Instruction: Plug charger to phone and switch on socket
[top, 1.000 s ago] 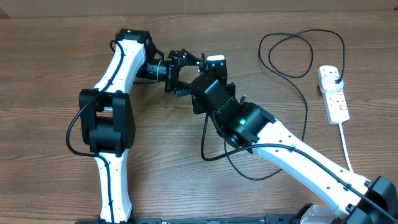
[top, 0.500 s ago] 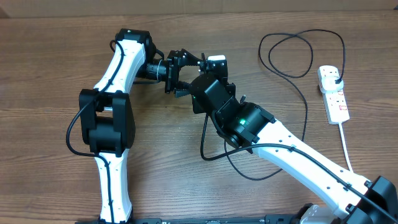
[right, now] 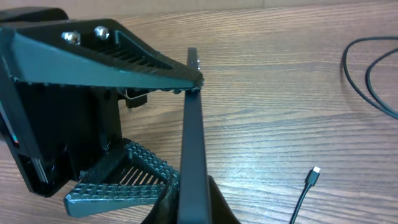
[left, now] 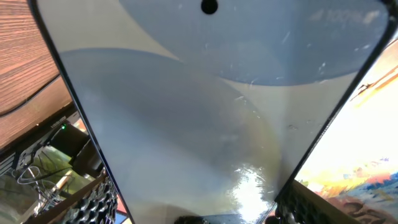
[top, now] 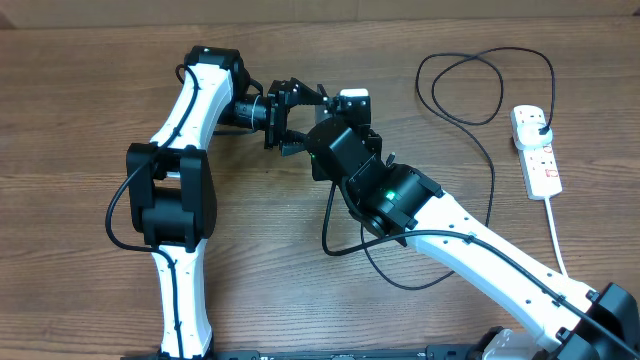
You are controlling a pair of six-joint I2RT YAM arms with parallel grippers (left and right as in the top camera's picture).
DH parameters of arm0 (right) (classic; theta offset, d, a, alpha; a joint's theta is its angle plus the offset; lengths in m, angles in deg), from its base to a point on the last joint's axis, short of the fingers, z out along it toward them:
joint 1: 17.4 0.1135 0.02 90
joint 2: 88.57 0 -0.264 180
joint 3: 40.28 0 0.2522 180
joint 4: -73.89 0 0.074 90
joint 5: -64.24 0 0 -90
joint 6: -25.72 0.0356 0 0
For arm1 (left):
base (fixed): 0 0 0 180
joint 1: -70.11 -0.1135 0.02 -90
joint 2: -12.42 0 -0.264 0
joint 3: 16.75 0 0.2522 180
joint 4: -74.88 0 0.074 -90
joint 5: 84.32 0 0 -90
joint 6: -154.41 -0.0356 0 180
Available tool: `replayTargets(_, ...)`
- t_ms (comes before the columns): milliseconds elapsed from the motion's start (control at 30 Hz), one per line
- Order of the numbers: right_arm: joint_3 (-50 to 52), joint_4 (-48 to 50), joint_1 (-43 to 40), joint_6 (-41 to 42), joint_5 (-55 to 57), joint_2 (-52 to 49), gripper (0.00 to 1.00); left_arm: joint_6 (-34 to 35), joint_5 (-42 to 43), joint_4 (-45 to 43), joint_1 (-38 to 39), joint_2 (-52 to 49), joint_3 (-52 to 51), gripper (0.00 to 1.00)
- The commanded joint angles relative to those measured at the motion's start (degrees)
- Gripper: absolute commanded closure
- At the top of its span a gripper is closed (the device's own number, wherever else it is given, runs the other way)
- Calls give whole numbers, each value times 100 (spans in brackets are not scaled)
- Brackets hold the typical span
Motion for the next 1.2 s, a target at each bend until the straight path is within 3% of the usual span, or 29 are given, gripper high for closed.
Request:
replayTargets(0,-149,74,17,315,107,2,96,20,181,2,24,-26,155,26)
replayTargets(67,-149,79,17,586,264,2,96,20,238,2,24,-26,155,7)
replayTargets(133,-149,98,17,769,328,2,96,20,330,0,24,-26,155,0)
replayTargets(233,-149,125,15,1401,505,4,96,22,326,2,24,-26,155,0)
replayTargets(833,-149,302,-20,8126,343,4,96,24,321,-179,24,-26,155,0)
replayTargets(1000,-149,282,-20,8612,343,4,90,361,321,-177,24,-26,155,0)
replayTargets(1167,-149,249,-22,8612,345,4,91,407,321,-170,24,-26,155,12)
